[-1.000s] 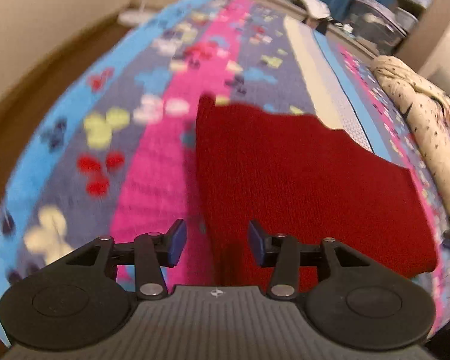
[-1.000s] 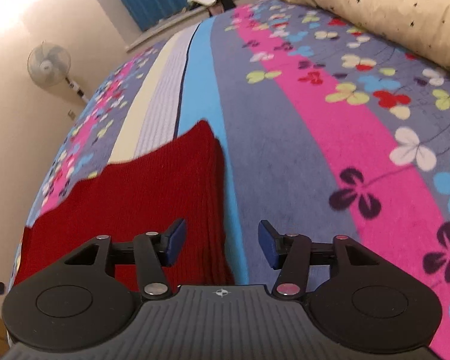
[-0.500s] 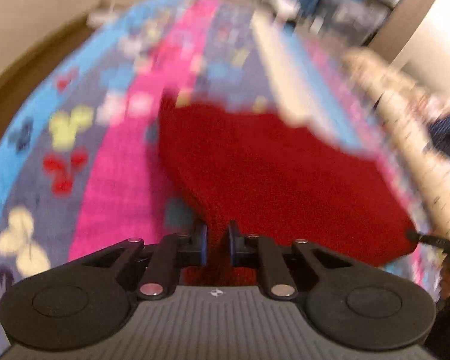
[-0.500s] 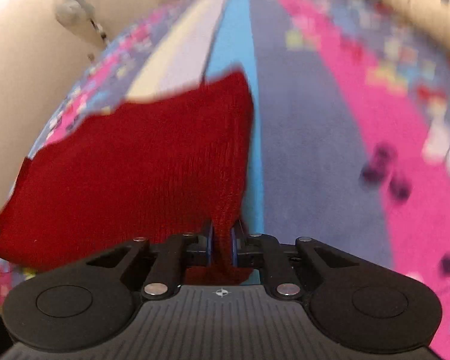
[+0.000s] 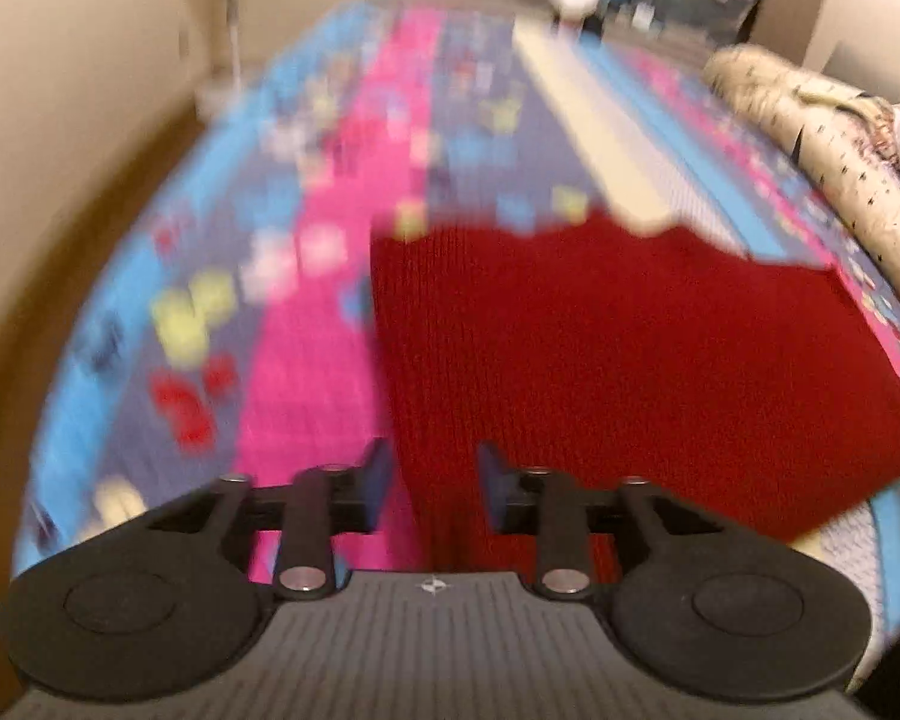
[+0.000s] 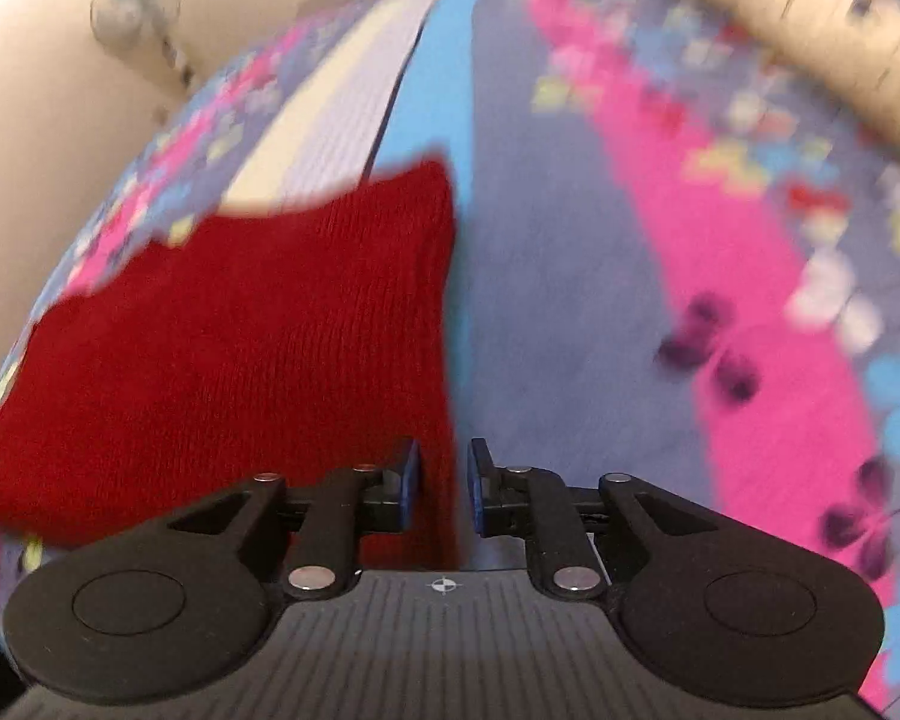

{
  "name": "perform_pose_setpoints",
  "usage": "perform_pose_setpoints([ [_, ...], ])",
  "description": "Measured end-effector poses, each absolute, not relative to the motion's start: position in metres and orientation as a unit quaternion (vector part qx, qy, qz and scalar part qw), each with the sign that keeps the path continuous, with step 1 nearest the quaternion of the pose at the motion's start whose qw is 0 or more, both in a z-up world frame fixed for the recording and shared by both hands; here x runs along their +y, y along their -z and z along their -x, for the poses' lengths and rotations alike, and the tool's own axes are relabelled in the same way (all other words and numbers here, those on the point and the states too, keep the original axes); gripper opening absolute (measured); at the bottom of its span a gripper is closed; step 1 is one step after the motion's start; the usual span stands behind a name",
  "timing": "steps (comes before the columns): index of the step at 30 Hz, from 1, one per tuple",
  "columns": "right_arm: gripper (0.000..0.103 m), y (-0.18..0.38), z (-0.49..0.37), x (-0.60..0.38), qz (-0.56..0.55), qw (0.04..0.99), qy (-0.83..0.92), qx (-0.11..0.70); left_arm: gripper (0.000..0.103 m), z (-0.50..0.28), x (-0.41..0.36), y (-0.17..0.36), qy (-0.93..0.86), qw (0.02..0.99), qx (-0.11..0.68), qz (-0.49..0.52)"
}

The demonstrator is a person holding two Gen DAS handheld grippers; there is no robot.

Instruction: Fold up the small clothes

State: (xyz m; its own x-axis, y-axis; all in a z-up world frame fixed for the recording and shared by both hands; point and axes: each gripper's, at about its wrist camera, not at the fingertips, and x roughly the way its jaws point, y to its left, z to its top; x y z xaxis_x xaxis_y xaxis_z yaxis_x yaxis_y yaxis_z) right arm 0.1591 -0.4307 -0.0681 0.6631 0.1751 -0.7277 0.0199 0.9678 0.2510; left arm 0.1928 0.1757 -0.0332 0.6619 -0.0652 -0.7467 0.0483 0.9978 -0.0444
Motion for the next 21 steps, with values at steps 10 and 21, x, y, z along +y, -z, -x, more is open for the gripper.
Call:
perform_pose_setpoints([
  [10,0.024,0.085,-0.165,-0.392,-0.001,0.893,-0.129,0.431,0.041,-0.214,0.132,0.071,0.078,0.849,0.521,-0.044],
  [21,0.041,0.098,-0.171,-0.409,0.006,0.893,-0.071,0.444,0.041,-0.215,0.123,0.055,0.071,0.875,0.476,-0.053],
])
